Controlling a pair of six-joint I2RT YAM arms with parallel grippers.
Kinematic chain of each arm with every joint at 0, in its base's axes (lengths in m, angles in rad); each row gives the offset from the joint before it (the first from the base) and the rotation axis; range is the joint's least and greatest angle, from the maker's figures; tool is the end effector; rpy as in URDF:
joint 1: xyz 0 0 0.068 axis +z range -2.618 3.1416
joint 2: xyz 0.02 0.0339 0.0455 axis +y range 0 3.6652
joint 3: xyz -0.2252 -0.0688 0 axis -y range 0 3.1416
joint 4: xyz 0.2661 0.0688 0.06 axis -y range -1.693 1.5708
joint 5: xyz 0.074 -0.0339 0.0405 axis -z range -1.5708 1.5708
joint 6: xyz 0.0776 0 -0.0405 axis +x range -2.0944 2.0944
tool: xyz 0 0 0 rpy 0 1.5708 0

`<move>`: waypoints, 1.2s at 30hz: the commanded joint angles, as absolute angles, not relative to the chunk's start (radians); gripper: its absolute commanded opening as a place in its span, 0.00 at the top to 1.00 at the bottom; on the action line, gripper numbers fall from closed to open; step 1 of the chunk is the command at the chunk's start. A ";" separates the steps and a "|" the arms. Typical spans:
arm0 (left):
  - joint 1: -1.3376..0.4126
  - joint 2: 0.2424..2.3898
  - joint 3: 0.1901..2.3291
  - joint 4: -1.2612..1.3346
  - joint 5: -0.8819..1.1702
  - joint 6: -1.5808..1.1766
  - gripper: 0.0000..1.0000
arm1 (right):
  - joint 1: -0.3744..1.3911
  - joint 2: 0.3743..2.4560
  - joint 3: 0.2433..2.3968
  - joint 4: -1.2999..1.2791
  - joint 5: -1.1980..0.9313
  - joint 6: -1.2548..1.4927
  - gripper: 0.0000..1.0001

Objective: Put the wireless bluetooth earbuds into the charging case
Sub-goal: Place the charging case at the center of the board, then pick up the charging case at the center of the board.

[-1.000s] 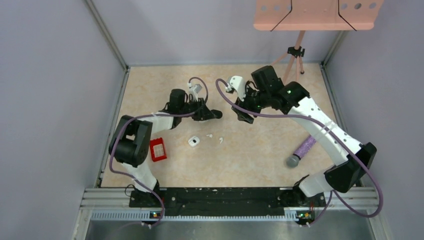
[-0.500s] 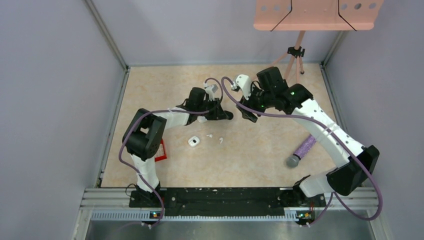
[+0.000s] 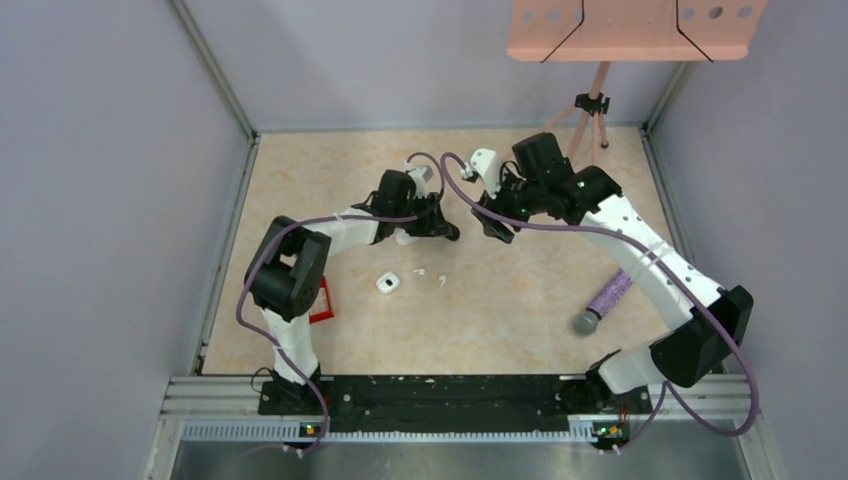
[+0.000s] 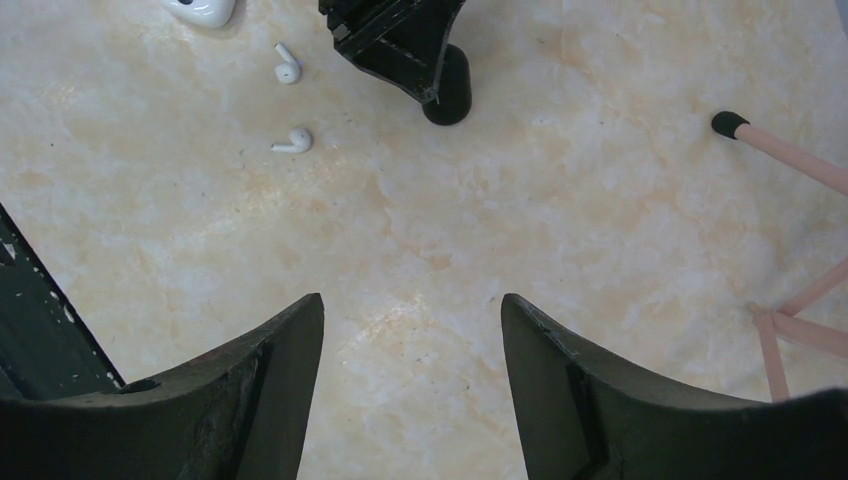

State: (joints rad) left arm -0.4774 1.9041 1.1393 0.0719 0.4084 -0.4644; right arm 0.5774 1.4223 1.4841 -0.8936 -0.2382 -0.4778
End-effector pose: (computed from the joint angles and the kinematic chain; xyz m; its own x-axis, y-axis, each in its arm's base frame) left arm 0.3757 -0.2291 0.0926 -0.8177 -0.0398 -0.5743 0.3656 0.7347 -0.5714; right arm 0.2826 0.2060 0.3021 -0.2448 -0.6928 -0.6783 -0.8741 0.4605 -0.1548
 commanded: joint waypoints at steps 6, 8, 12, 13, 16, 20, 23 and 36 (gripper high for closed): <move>-0.321 1.678 1.253 -0.065 0.399 -0.347 0.46 | 0.563 1.416 1.331 -0.678 -0.511 -0.669 0.36; -0.237 1.625 1.257 -0.115 0.421 -0.373 0.46 | 0.563 1.401 1.245 -0.543 -0.619 -0.725 0.36; -0.083 1.514 1.261 -0.259 0.431 -0.429 0.45 | 0.600 1.492 1.182 -0.317 -0.717 -0.749 0.35; -0.046 1.495 1.261 -0.301 0.461 -0.438 0.45 | 0.624 1.544 1.207 -0.318 -0.735 -0.775 0.35; 0.045 1.426 1.231 -0.392 0.517 -0.411 0.43 | 0.688 1.676 1.282 -0.341 -0.759 -0.893 0.35; 0.093 1.307 1.150 -0.399 0.483 -0.329 0.41 | 0.770 1.809 1.346 -0.352 -0.761 -1.009 0.33; 0.136 1.273 1.128 -0.418 0.549 -0.335 0.40 | 0.807 1.916 1.423 -0.381 -0.766 -1.039 0.33; 0.244 1.181 1.058 -0.473 0.653 -0.367 0.41 | 0.880 2.155 1.630 -0.485 -0.755 -1.077 0.31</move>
State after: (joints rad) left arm 0.2298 1.2247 1.0737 -0.4732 0.6132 -0.3656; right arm 0.8429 2.1246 1.5719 -0.4496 -0.7273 -1.0306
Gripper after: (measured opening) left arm 0.594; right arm 0.692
